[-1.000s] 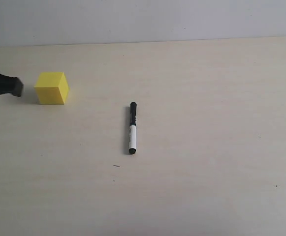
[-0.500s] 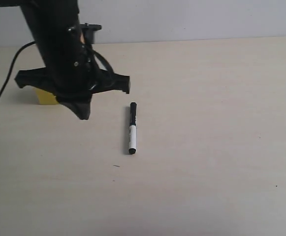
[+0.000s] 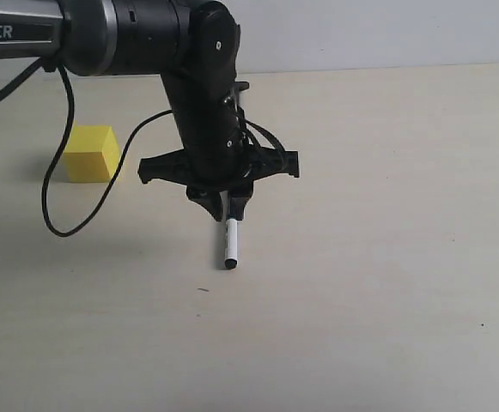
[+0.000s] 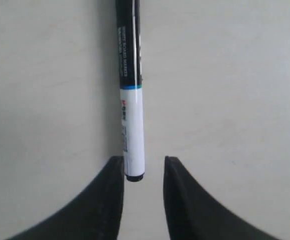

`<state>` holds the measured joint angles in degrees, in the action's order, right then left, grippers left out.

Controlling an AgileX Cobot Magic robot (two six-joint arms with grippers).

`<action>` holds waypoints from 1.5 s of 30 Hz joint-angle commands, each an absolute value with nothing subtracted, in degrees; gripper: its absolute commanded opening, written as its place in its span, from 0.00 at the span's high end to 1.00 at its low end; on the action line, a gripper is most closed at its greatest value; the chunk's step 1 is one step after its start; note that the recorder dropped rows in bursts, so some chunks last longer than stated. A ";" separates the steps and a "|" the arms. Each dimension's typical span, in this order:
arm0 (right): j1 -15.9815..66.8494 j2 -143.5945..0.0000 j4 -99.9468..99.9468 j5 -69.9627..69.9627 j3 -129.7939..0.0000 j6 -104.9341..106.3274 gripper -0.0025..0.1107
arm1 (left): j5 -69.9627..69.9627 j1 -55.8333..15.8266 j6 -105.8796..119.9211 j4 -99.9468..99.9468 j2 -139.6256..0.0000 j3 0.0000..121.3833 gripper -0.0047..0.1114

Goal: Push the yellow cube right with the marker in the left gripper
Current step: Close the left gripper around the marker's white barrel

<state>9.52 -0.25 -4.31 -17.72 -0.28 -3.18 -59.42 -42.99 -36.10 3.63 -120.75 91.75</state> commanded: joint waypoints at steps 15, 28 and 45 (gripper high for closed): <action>9.36 0.00 -4.35 -16.65 0.00 -3.06 0.98 | -55.67 -43.35 -36.27 1.20 -124.66 92.08 0.69; 9.36 0.00 -4.35 -16.76 0.00 -3.06 0.98 | -54.90 -44.01 -36.27 0.43 -124.66 92.08 0.69; 9.36 0.00 -4.35 -16.76 0.00 -3.06 0.98 | -54.73 -44.11 -35.91 -0.89 -124.66 90.60 0.69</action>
<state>9.52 -0.25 -4.31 -17.51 -0.28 -3.18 -54.99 -43.84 -36.22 -0.54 -124.86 90.66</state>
